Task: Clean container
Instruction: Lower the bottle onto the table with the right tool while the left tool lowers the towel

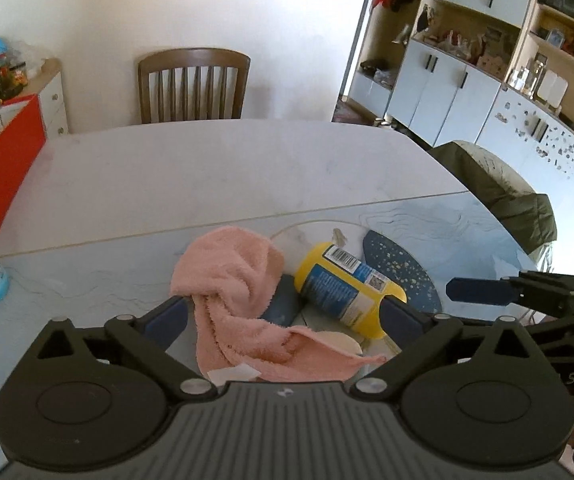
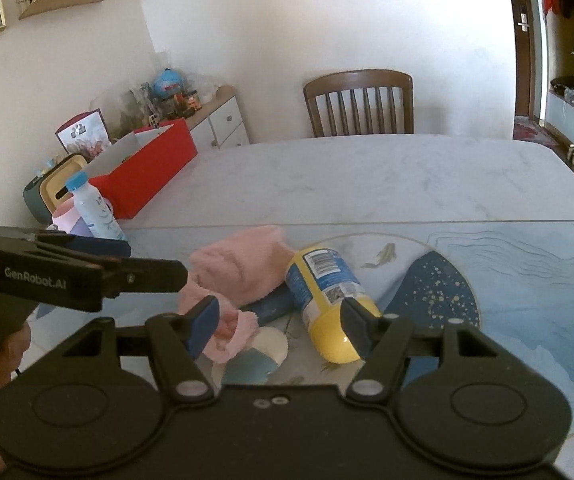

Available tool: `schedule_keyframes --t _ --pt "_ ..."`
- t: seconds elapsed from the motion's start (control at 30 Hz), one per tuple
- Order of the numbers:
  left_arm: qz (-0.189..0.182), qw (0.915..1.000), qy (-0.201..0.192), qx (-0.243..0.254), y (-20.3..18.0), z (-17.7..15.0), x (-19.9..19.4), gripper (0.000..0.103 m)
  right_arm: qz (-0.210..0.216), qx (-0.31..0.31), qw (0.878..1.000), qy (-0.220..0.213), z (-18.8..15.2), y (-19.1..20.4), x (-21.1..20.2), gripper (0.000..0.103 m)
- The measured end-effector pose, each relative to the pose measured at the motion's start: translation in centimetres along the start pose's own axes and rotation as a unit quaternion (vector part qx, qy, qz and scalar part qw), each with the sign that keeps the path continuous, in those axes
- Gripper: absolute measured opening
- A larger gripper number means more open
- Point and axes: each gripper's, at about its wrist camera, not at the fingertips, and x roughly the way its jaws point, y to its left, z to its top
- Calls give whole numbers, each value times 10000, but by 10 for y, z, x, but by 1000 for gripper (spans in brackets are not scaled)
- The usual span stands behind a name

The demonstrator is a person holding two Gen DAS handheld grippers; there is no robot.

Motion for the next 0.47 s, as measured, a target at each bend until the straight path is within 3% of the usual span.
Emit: schedule_keyframes --t 0.47 --pt "-3 9999 19 -153 -2 -6 -8 103 -277 242 9992 -172 -5 2 -16 68"
